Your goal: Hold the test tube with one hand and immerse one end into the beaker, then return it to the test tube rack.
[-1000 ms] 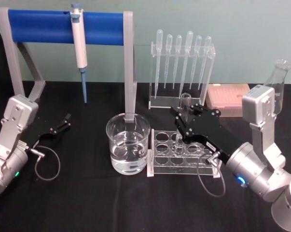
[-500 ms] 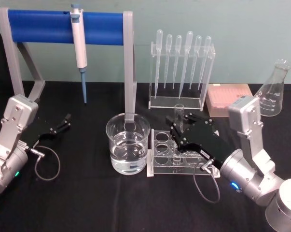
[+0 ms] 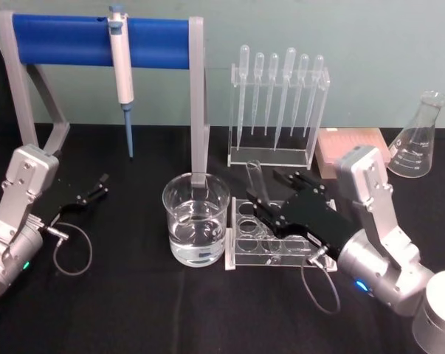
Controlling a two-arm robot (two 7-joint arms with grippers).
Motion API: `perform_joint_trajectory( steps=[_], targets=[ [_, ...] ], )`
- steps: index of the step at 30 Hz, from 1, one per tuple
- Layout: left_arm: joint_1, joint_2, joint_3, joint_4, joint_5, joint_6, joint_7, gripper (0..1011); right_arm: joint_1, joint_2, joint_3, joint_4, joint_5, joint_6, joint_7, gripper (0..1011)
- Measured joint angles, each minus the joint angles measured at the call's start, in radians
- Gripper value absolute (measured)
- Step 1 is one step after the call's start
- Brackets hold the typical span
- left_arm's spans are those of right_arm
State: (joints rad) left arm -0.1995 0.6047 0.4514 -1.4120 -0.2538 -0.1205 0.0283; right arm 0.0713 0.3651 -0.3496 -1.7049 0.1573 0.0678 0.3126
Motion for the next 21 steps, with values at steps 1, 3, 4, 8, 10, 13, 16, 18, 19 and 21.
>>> perform_joint_trajectory(
  steps=[1,3,4,8,10,13,16,18,19,21],
  targets=[
    [0.0,0.0,0.0,0.0,0.0,0.0,0.0,1000,-0.018,0.007,0.008,-0.022,-0.006,0.01,-0.009,621],
    [0.0,0.0,0.0,0.0,0.0,0.0,0.0,1000,-0.04,0.014,0.018,-0.046,-0.011,0.018,-0.017,703],
    [0.0,0.0,0.0,0.0,0.0,0.0,0.0,1000,-0.068,0.023,0.031,-0.075,-0.014,0.026,-0.027,715],
    [0.0,0.0,0.0,0.0,0.0,0.0,0.0,1000,-0.144,0.039,0.071,-0.141,-0.016,0.032,-0.05,834],
    [0.0,0.0,0.0,0.0,0.0,0.0,0.0,1000,-0.174,0.044,0.087,-0.163,-0.017,0.03,-0.059,885],
    [0.0,0.0,0.0,0.0,0.0,0.0,0.0,1000,-0.226,0.047,0.127,-0.184,-0.019,0.014,-0.085,944],
    [0.0,0.0,0.0,0.0,0.0,0.0,0.0,1000,-0.26,0.039,0.175,-0.178,-0.024,-0.014,-0.122,1002],
    [0.0,0.0,0.0,0.0,0.0,0.0,0.0,1000,-0.269,0.027,0.2,-0.161,-0.023,-0.033,-0.14,1003],
    [0.0,0.0,0.0,0.0,0.0,0.0,0.0,1000,-0.271,0.013,0.223,-0.139,-0.021,-0.051,-0.161,1002],
    [0.0,0.0,0.0,0.0,0.0,0.0,0.0,1000,-0.267,0.0,0.24,-0.115,-0.022,-0.064,-0.179,1003]
  ],
)
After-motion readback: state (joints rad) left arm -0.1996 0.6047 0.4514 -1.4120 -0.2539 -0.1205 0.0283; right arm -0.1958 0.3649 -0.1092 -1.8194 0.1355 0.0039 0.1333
